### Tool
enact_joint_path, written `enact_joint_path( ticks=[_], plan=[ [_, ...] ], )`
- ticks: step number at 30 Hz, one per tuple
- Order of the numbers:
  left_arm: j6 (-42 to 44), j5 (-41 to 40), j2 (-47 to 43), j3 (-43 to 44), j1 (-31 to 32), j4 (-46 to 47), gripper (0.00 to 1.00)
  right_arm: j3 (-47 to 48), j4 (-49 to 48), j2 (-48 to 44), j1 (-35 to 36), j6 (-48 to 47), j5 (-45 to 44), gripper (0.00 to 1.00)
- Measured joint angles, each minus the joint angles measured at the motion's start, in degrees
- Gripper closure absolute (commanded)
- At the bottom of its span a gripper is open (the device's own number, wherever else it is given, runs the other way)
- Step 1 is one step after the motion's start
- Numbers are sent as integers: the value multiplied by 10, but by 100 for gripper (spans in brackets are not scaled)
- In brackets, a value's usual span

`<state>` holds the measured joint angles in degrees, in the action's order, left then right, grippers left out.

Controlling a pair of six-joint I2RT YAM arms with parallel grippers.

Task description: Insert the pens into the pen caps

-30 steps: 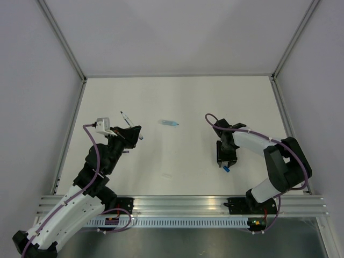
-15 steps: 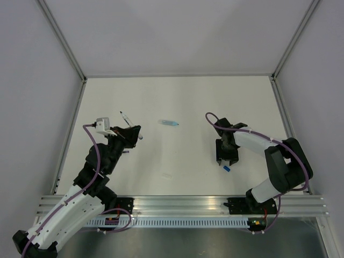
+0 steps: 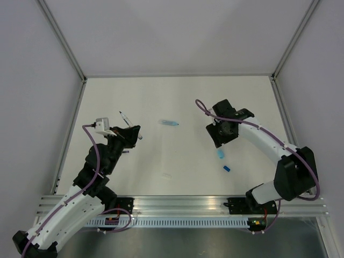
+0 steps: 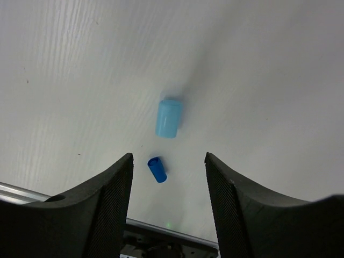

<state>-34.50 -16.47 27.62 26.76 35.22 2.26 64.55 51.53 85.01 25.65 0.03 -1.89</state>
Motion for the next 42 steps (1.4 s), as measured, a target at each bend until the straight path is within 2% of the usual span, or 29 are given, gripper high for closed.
enact_joint_path(
  ticks=[4, 12, 21, 35, 42],
  plan=[
    [0, 0, -9, 0, 0, 0, 98, -26, 8, -33, 1, -70, 17, 39],
    [0, 0, -21, 0, 0, 0, 98, -61, 42, 2, 34, -156, 7, 42],
    [-1, -1, -21, 0, 0, 0, 98, -81, 49, 74, 85, -163, -5, 43],
    [-7, -2, -21, -1, 0, 0, 98, -117, 45, 90, 90, -161, -53, 44],
    [-7, -2, -21, -1, 0, 0, 98, -118, 43, 115, 115, -162, -57, 47]
  ],
)
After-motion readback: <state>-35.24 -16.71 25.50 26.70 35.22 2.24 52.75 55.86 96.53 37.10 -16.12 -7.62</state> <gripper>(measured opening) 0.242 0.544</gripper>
